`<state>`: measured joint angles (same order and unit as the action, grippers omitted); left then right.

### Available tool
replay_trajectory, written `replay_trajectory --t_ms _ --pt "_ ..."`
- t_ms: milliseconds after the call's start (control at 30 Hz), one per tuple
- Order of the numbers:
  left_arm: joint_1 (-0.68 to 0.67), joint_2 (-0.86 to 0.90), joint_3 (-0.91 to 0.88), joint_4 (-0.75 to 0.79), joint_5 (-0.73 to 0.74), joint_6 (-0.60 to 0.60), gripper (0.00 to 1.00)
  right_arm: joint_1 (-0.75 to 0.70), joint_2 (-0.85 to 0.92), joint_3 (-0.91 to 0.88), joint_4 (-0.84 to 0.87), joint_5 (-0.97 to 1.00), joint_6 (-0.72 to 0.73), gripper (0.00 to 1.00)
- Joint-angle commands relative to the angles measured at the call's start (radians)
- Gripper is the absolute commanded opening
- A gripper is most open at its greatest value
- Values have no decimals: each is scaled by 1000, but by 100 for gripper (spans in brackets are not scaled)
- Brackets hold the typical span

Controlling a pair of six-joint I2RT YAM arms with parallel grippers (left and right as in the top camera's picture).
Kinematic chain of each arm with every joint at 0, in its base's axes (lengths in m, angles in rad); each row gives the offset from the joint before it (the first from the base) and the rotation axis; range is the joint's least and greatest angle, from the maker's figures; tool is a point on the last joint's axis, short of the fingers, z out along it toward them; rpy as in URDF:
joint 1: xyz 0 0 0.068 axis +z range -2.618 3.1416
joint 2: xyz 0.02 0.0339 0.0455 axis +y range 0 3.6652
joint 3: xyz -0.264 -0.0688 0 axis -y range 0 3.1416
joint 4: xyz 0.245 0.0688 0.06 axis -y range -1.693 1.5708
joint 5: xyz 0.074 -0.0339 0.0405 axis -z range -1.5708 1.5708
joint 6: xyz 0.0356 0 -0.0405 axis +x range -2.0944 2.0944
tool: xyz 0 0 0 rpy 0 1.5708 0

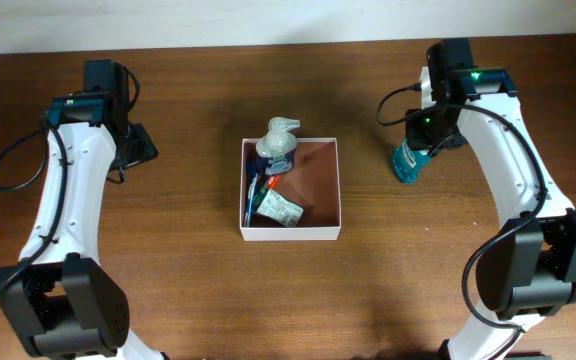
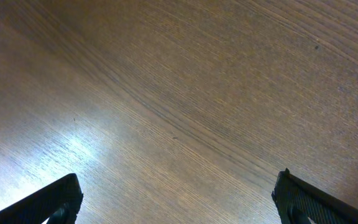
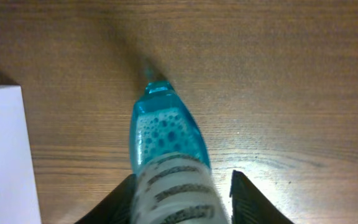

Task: Pack container
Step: 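Lower the right gripper around the teal Listerine bottle, then close the right gripper on the Listerine bottle's cap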

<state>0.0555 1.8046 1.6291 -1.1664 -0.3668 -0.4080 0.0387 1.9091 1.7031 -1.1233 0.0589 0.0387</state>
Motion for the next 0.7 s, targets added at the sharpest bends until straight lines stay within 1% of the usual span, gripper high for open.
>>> replay_trajectory --t_ms 0,33,667 --pt "2 -4 8 -2 4 5 99 -6 10 -5 3 -3 -6 33" --pt "2 -4 8 -2 5 5 99 -6 10 -5 3 -3 -5 32" --pt "2 -4 8 -2 4 5 99 -6 -7 -2 -6 -7 -5 31"
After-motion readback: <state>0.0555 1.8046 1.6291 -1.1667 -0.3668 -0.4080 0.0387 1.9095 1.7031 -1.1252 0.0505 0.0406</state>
